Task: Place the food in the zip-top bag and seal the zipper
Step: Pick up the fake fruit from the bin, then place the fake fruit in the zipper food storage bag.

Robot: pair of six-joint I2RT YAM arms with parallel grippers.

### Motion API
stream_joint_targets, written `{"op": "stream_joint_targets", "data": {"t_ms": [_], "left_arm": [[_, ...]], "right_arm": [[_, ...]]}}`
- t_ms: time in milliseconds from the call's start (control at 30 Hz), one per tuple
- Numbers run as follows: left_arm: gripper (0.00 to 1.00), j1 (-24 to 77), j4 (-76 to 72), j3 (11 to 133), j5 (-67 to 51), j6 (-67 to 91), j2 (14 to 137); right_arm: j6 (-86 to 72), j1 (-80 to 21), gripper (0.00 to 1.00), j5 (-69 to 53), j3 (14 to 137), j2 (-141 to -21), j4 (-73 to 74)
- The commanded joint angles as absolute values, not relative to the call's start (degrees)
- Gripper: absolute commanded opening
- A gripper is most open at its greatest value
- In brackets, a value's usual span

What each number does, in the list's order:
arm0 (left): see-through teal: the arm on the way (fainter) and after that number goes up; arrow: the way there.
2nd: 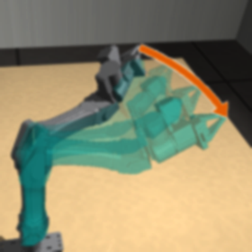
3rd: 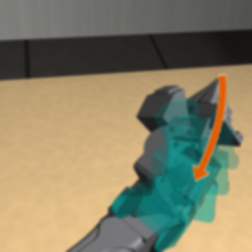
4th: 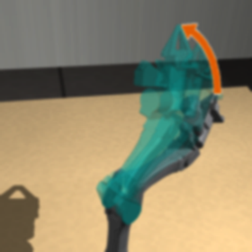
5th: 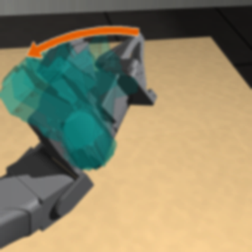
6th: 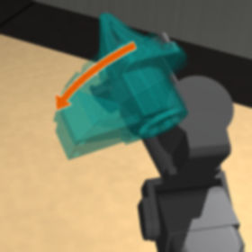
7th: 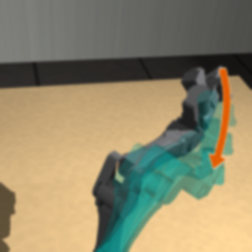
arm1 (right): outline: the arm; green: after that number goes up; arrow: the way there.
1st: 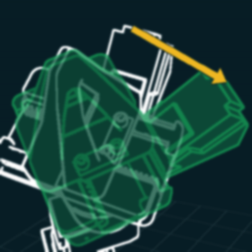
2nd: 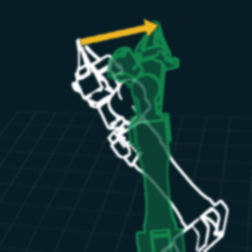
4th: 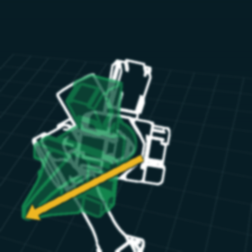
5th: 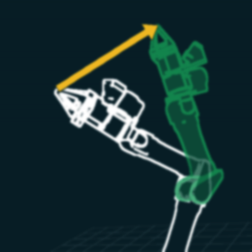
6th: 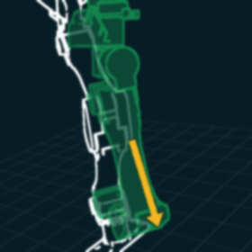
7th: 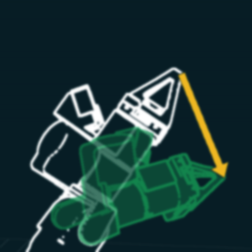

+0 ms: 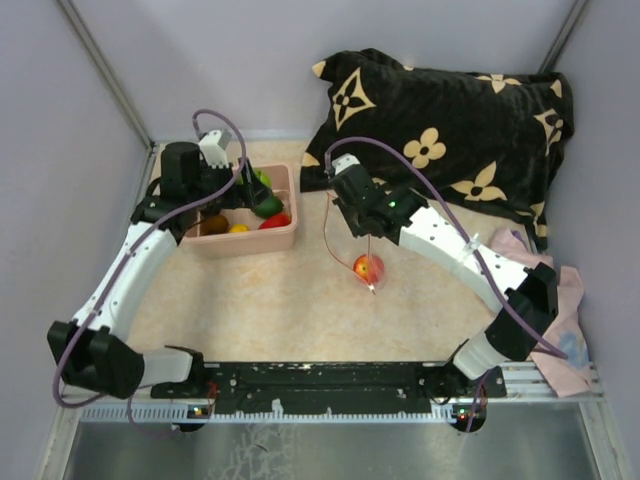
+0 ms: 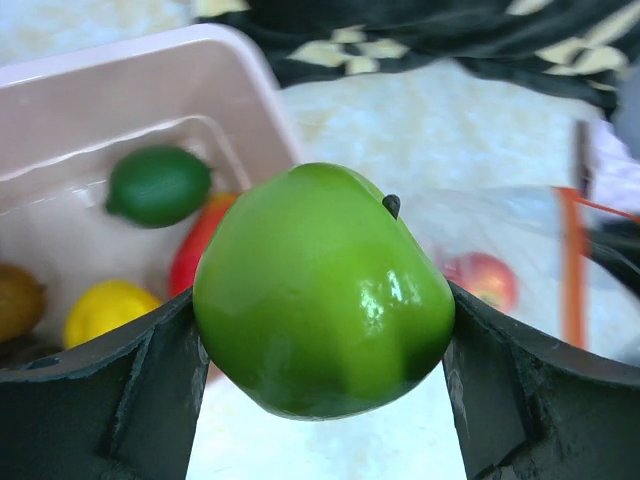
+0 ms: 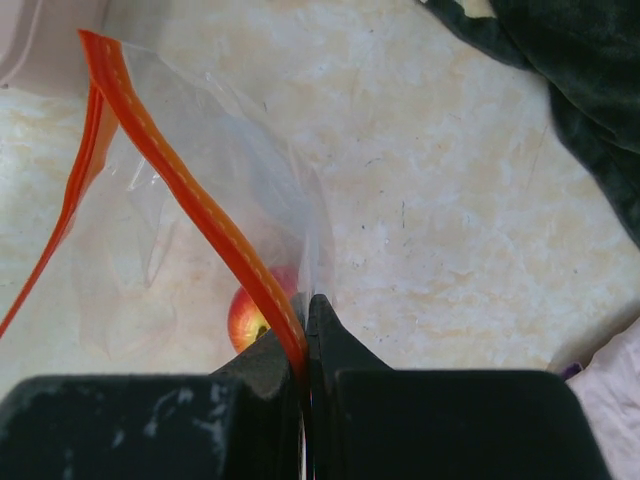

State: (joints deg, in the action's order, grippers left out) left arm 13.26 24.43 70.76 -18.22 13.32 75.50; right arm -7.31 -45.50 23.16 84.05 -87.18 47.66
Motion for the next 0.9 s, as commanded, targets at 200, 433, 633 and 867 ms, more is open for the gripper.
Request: {"op": "stream_joint_targets", "data": {"t_ms": [200, 433, 633, 867], "left_arm": [[0.43, 25.4, 18.1, 68.2, -25.4, 20.2, 65.6], [0.43, 32.0, 7.8, 62.2, -26.8, 25.6, 62.5], [0.43, 39.0, 1.5, 59.5, -22.1, 23.7, 62.1], [0.43, 41.6, 2.3, 59.5, -18.7, 19.6, 65.6]], "right_arm": [[-10.2, -45.2, 0.00, 18.0, 88.0, -87.1, 44.0], [-11.6, -45.2, 0.00, 16.2, 89.0, -88.2, 44.3], [-12.6, -45.2, 0.00, 14.9, 91.1, -89.5, 45.3], [-13.1, -45.2, 0.00, 13.8, 93.4, -90.2, 46.9]]}}
